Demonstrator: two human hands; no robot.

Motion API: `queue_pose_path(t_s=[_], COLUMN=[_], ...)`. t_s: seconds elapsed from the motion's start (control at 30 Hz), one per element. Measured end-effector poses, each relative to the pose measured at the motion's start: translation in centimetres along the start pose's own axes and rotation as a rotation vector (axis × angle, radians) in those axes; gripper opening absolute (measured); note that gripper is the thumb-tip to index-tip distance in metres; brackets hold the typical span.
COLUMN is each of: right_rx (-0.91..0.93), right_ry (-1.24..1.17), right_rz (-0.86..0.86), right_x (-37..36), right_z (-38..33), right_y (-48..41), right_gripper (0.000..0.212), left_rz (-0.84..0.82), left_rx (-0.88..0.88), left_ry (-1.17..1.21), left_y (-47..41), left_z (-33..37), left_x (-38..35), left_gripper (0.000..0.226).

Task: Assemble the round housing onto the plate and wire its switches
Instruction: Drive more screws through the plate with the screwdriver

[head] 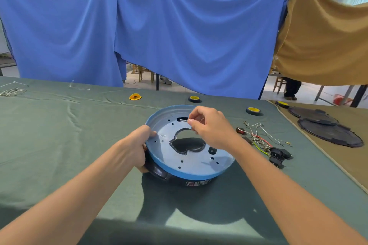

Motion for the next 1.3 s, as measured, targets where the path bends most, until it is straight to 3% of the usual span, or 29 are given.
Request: queue_pose_path(t_s=[0.23,0.53,0.7,1.1,1.3], right_rx=[0.026,0.054,0.151,0.278,0.312], right_ry=[0.049,0.061,0.18,0.282,0.33], right_rz=[-0.071,-0.199,-0.286,-0.414,-0.455], right_x=[-1.3,-3.1,-3.9,-6.6,-6.6], right_z=[-0.1,-0.8,-1.3,-1.3,-1.6], right_y=[-2.2,-5.0,-6.9,-9.8,-10.1], right_gripper=[0.008,0.006,0.011,0.016,0.015], left_rz=[-0.209,-0.437,-0.525,-0.558,-0.524], left_rx=[-0.014,0.014,0.037,-0.05,-0.036], left_ry=[-0.036,0.12,0.16,0.191,0.217], left_y=[-2.8,-4.9,-6.0,-7.7,-7.4], left_z=[0.1,0.3,0.3,-0.3,-0.3], left_x=[1.3,2.3,3.1,3.8,3.6], left_gripper=[0.076,0.093,0.088,0.063,0.078])
Point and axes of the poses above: each hand's wrist, its own y-axis away from the middle knuckle, its own x-axis out of the back of the hand, z = x × y, the point moved 1 cm from there along -y, towards the middle knuckle, and after that the axes turned 3 degrees about y, right-handed, at the moved point
